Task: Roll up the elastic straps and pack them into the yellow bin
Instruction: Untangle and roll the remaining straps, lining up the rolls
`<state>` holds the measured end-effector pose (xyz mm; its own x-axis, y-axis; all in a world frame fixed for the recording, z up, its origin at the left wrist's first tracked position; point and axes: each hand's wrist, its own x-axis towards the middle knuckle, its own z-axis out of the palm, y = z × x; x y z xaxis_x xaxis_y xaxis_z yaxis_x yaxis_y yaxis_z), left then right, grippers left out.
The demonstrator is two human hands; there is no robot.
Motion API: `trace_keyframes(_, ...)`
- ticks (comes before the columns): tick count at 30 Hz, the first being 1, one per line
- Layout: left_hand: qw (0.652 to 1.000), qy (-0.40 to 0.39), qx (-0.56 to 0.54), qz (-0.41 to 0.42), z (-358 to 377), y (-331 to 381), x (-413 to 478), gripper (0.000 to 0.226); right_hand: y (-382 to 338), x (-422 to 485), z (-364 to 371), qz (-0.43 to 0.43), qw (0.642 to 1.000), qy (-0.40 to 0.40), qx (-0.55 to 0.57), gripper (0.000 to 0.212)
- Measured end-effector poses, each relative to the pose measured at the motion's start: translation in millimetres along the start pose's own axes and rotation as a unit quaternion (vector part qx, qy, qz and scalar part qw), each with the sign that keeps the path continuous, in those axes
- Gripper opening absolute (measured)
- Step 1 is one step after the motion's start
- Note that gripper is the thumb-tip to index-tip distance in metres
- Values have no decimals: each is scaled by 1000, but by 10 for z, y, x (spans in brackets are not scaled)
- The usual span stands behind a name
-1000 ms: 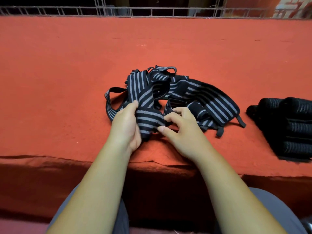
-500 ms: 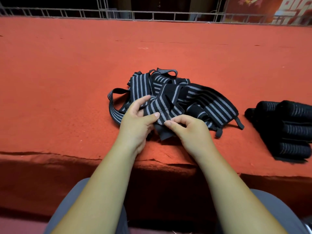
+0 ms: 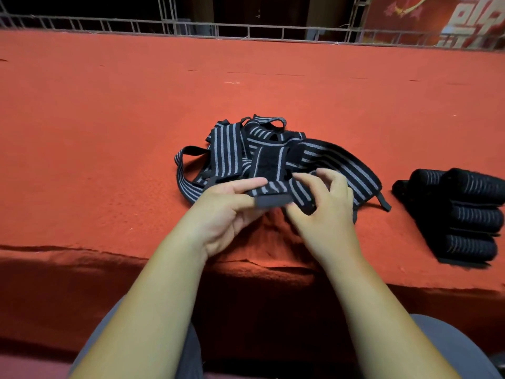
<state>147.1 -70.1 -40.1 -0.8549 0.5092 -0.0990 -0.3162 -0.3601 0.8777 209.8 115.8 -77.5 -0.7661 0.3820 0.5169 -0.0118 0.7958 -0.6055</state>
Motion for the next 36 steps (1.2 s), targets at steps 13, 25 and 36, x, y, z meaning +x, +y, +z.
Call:
trace_keyframes(13, 988, 20, 156, 12, 115, 200, -322, 26, -80, -33, -66, -62, 983, -168, 46, 75)
trace_keyframes(25, 989, 55, 29, 131, 140, 250, -261, 35, -226, -81, -106, -17, 974, -216, 71, 42)
trace_keyframes(36, 977, 106, -15, 186, 116, 215, -127, 33, -310, -69, -211, 78, 873, -355, 326, 23)
